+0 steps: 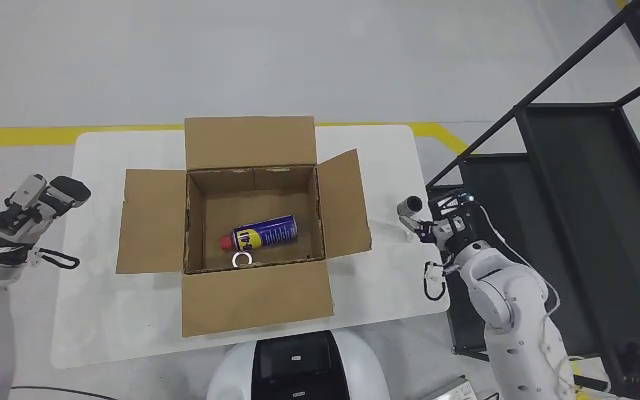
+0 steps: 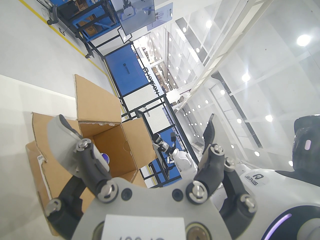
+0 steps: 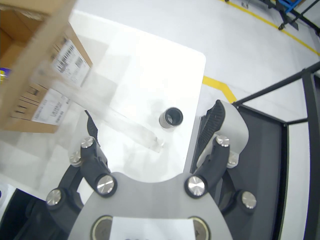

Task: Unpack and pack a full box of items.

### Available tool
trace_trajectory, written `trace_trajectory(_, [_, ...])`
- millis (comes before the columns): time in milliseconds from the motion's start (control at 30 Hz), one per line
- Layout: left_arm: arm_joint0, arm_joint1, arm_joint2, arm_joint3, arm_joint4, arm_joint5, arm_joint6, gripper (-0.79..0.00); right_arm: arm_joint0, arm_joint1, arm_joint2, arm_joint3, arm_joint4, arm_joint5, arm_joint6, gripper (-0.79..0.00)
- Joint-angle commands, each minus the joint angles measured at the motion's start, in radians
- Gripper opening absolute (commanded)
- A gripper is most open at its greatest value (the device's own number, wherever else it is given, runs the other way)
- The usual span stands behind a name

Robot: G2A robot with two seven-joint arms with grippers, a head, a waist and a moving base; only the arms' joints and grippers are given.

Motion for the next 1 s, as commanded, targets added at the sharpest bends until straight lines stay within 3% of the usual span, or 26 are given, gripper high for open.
trace_trajectory(0, [0.000, 0.000, 0.000, 0.000, 0.000, 0.000, 0.000, 0.000, 0.026, 0.001, -0.003, 0.071, 0.011, 0.011, 0.007, 0.000])
trace_trajectory(300, [0.000, 0.000, 0.000, 0.000, 0.000, 0.000, 0.000, 0.000, 0.095, 0.002, -0.033, 0.276, 0.080, 0.033, -0.008, 0.000])
trace_trajectory(967, [0.000, 0.000, 0.000, 0.000, 0.000, 0.000, 0.000, 0.000, 0.321, -0.002, -0.140, 0.582, -0.019, 0.220, -0.112, 0.000])
